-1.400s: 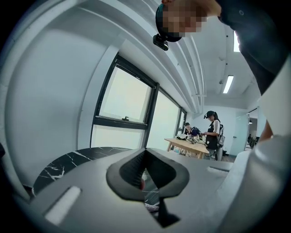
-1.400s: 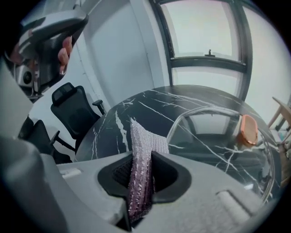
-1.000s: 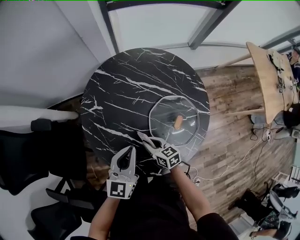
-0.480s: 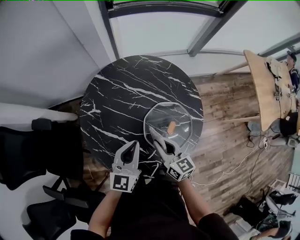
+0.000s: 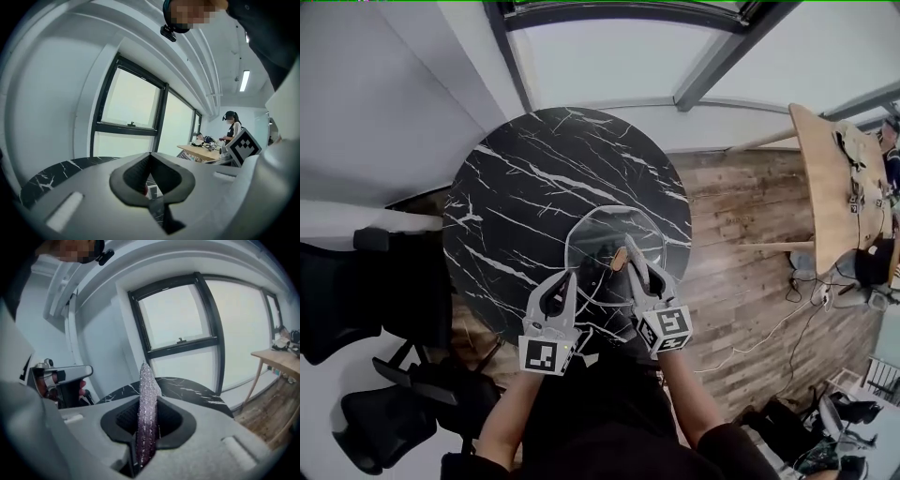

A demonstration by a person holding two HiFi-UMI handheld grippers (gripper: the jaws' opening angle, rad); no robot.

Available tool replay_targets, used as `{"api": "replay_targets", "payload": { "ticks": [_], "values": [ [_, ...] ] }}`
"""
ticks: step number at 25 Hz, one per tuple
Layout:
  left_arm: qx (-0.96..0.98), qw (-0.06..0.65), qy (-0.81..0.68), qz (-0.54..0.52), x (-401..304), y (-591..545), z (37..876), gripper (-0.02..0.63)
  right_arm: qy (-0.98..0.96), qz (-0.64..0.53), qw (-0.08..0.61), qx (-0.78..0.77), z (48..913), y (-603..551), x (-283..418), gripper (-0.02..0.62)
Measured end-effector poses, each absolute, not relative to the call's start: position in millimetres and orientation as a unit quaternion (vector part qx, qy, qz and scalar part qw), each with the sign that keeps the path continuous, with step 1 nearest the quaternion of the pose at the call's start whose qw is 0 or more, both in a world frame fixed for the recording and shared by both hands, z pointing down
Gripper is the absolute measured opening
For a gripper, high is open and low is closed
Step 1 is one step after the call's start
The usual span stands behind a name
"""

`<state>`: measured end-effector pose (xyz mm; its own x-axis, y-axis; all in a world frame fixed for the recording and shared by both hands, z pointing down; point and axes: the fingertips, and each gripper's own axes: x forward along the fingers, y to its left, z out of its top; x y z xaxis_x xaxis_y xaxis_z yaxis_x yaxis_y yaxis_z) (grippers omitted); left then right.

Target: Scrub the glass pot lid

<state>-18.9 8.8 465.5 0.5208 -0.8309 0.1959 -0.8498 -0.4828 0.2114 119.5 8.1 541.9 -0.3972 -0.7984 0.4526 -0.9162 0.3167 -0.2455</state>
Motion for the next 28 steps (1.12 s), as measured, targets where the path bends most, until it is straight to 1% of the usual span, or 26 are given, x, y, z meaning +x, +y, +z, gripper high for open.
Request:
{"api": "replay_targets", "payload": {
  "ticks": [3,6,9,13,20,23,28],
  "values": [
    [0.848,0.13,-0.514,0.005,-7.2,-0.7,455.3,0.003,-0.772,0.249,0.15,0.565,564.0,2.4,157.6,0.071],
    [0.846,0.127,-0.517,0.012,5.5,-0.6,458.8,0.003,-0.741,0.276,0.172,0.587,590.0,1.7,188.2,0.071],
    [0.848,0.131,-0.514,0.013,16.1,-1.0,462.2,0.002,-0.727,0.303,0.193,0.585,615.8,2.0,202.9,0.071],
    [0.854,0.119,-0.507,-0.006,29.3,-4.3,456.4,0.003,-0.709,0.323,0.235,0.581,651.4,6.7,219.0,0.071],
    [0.85,0.129,-0.511,0.005,26.8,-0.6,464.9,0.003,-0.695,0.346,0.271,0.569,692.1,16.2,222.7,0.071],
    [0.849,0.126,-0.513,0.017,20.6,0.2,465.9,0.003,-0.696,0.348,0.269,0.568,696.3,12.6,217.8,0.072],
    [0.84,0.129,-0.527,0.007,11.5,-0.7,463.2,0.003,-0.7,0.354,0.261,0.563,695.1,-1.8,215.3,0.074]
  ]
}}
